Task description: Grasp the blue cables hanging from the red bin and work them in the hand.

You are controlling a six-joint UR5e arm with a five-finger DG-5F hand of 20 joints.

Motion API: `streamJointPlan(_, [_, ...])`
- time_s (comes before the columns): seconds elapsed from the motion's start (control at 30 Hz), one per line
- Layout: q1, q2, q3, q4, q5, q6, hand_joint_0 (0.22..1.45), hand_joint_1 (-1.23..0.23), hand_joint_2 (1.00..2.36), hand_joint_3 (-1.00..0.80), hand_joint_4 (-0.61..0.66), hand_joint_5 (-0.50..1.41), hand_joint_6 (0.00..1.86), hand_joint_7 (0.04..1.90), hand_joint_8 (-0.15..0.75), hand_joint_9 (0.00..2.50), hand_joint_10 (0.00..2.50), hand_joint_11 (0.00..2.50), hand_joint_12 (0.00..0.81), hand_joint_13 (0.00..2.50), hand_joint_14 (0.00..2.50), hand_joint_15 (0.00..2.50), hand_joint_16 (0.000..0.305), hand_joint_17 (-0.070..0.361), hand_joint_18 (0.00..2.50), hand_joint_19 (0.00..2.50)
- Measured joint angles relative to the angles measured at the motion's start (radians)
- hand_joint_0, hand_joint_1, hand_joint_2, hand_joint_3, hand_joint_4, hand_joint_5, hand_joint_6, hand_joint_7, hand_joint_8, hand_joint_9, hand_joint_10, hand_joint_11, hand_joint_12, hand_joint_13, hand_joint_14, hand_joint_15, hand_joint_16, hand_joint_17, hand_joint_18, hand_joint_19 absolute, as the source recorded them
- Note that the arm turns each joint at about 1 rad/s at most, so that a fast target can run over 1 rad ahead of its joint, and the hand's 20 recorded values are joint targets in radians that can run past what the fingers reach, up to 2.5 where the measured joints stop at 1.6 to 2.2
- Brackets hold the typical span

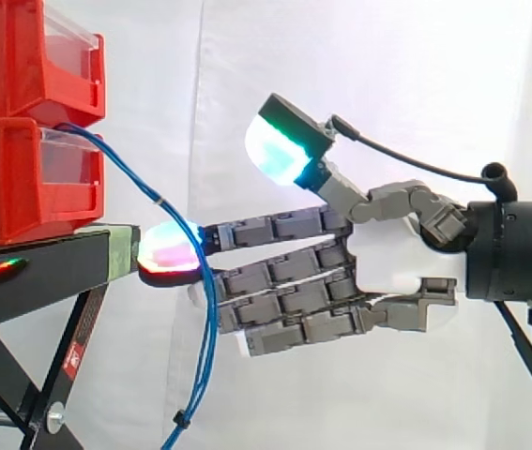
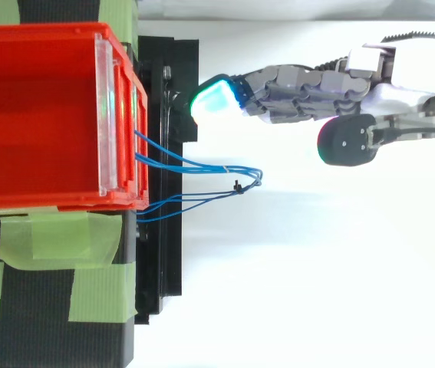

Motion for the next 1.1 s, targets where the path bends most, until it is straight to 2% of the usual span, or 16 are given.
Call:
streamJointPlan(0.13, [0.010, 0.001, 0.012, -0.005, 0.001, -0.008, 0.72, -0.40, 1.00, -1.00, 0.18, -0.38, 0.01, 0.70, 0.303, 0.06, 0.00, 0.28, 0.357, 0.00, 0.01, 0.30, 0.063, 0.141, 0.00, 0.23])
streamJointPlan(0.2, [0.015, 0.001, 0.014, -0.008, -0.003, -0.011, 0.71, -0.43, 1.00, -1.00, 0.19, -0.34, 0.01, 0.68, 0.323, 0.17, 0.01, 0.26, 0.374, 0.00, 0.01, 0.27, 0.065, 0.145, 0.00, 0.20])
streamJointPlan(0.27, [0.019, 0.002, 0.016, -0.015, -0.020, -0.024, 0.72, -0.42, 1.00, -1.00, 0.19, -0.34, 0.01, 0.67, 0.333, 0.23, 0.01, 0.32, 0.381, 0.00, 0.01, 0.28, 0.065, 0.145, 0.00, 0.21])
streamJointPlan(0.37, [0.024, 0.003, 0.017, -0.031, -0.067, -0.056, 0.72, -0.42, 1.00, -1.00, 0.19, -0.34, 0.00, 0.67, 0.335, 0.26, 0.01, 0.33, 0.385, 0.00, 0.01, 0.28, 0.065, 0.146, 0.00, 0.22])
streamJointPlan(0.43, [0.026, 0.003, 0.017, -0.034, -0.086, -0.069, 0.72, -0.42, 1.00, -1.00, 0.19, -0.34, 0.00, 0.67, 0.338, 0.27, 0.01, 0.35, 0.389, 0.00, 0.01, 0.29, 0.065, 0.147, 0.00, 0.23])
streamJointPlan(0.53, [0.028, 0.003, 0.017, -0.033, -0.097, -0.075, 0.72, -0.42, 1.00, -1.00, 0.19, -0.33, 0.01, 0.67, 0.344, 0.30, 0.01, 0.36, 0.400, 0.05, 0.01, 0.31, 0.065, 0.147, 0.00, 0.27])
streamJointPlan(0.7, [0.031, 0.003, 0.017, -0.019, -0.089, -0.062, 0.72, -0.42, 1.00, -1.00, 0.20, -0.32, 0.00, 0.67, 0.347, 0.32, 0.01, 0.39, 0.408, 0.13, 0.01, 0.34, 0.066, 0.149, 0.00, 0.33])
streamJointPlan(0.77, [0.035, 0.003, 0.017, -0.002, -0.075, -0.059, 0.73, -0.42, 1.00, -1.00, 0.20, -0.32, 0.00, 0.68, 0.348, 0.34, 0.01, 0.40, 0.414, 0.16, 0.01, 0.35, 0.066, 0.149, 0.01, 0.35])
streamJointPlan(0.83, [0.038, 0.003, 0.017, 0.013, -0.060, -0.057, 0.73, -0.45, 1.00, -1.00, 0.22, -0.28, 0.00, 0.66, 0.359, 0.45, 0.01, 0.43, 0.434, 0.33, 0.01, 0.39, 0.066, 0.149, 0.21, 0.34])
streamJointPlan(0.93, [0.042, 0.002, 0.017, 0.040, -0.040, -0.055, 0.74, -0.45, 1.00, -1.00, 0.22, -0.27, 0.00, 0.66, 0.364, 0.50, 0.01, 0.49, 0.453, 0.45, 0.01, 0.48, 0.067, 0.151, 0.33, 0.41])
streamJointPlan(1.03, [0.044, 0.002, 0.019, 0.056, -0.031, -0.052, 0.75, -0.46, 1.00, -1.00, 0.23, -0.25, 0.00, 0.66, 0.373, 0.62, 0.01, 0.65, 0.476, 0.65, 0.02, 0.65, 0.067, 0.152, 0.49, 0.49])
streamJointPlan(1.1, [0.044, 0.003, 0.025, 0.057, -0.029, -0.048, 0.75, -0.47, 1.00, -1.00, 0.23, -0.24, 0.01, 0.67, 0.383, 0.72, 0.02, 0.83, 0.491, 0.81, 0.02, 0.85, 0.069, 0.154, 0.61, 0.58])
